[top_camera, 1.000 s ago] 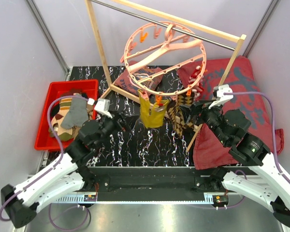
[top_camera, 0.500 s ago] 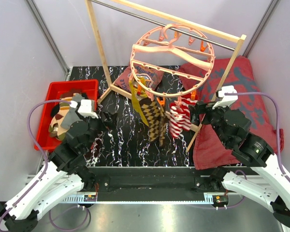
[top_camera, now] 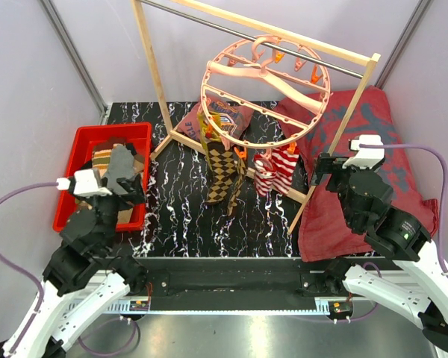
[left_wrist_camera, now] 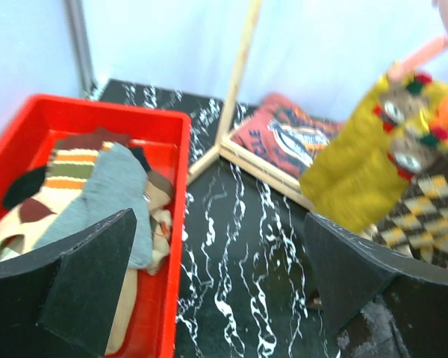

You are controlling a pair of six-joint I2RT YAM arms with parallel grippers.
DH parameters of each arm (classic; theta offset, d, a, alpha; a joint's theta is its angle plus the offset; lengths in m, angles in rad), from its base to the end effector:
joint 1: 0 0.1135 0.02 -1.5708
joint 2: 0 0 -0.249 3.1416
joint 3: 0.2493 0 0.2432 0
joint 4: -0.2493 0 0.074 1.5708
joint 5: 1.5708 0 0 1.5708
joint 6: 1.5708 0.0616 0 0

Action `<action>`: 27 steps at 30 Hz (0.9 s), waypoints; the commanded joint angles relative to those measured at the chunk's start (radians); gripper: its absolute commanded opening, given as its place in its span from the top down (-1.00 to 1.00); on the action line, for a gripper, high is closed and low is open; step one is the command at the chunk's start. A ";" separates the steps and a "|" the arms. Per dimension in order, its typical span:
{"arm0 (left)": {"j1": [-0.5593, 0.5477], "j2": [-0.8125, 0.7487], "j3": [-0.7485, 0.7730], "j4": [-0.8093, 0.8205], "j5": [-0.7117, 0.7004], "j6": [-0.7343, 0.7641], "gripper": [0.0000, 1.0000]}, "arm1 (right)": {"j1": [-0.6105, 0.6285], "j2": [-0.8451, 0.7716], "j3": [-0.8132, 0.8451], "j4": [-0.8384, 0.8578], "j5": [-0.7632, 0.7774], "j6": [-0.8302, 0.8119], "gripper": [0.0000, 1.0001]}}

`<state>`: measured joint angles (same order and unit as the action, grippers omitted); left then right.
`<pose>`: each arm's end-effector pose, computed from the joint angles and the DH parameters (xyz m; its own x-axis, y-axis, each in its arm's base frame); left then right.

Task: Clip the socks to the hanger
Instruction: Reset both arms

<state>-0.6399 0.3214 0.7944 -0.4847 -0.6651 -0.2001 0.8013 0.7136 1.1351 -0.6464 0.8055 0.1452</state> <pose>0.0938 -0.0225 0.3515 -0.0042 -0.1918 -0.9814 -0.0265 0.9811 -0.1917 0.1265 0.0668 0.4016 -0.1548 -0.0157 -0.9878 0.0141 0.9997 -0.0181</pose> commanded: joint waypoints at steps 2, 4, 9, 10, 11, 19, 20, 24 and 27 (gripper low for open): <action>0.003 -0.089 0.028 0.001 -0.071 0.042 -0.97 | 0.004 -0.003 0.032 -0.004 0.073 0.014 -0.99; 0.003 -0.114 0.022 0.000 -0.085 0.042 -0.98 | 0.004 -0.002 0.034 -0.006 0.073 0.020 -0.99; 0.003 -0.177 0.020 -0.014 -0.096 0.053 -0.98 | 0.004 -0.003 0.041 -0.007 0.057 0.033 -1.00; 0.002 -0.183 0.023 -0.020 -0.096 0.053 -0.98 | 0.004 -0.003 0.043 -0.010 0.054 0.037 -1.00; 0.003 -0.194 0.029 -0.029 -0.097 0.059 -0.98 | 0.004 -0.003 0.046 -0.010 0.049 0.040 -0.99; 0.003 -0.229 0.040 -0.072 -0.122 0.057 -0.98 | 0.004 -0.003 0.068 -0.012 0.038 0.045 -1.00; 0.003 -0.229 0.039 -0.072 -0.123 0.057 -0.97 | 0.004 -0.003 0.074 -0.013 0.037 0.045 -1.00; 0.002 -0.232 0.037 -0.072 -0.137 0.054 -0.97 | 0.006 -0.003 0.087 -0.013 0.040 0.036 -1.00; 0.003 -0.226 0.045 -0.072 -0.136 0.068 -0.98 | 0.006 -0.003 0.092 -0.015 0.040 0.033 -0.99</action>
<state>-0.6392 0.0994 0.8040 -0.5728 -0.7692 -0.1555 0.8013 0.7136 1.1862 -0.6773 0.8360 0.1795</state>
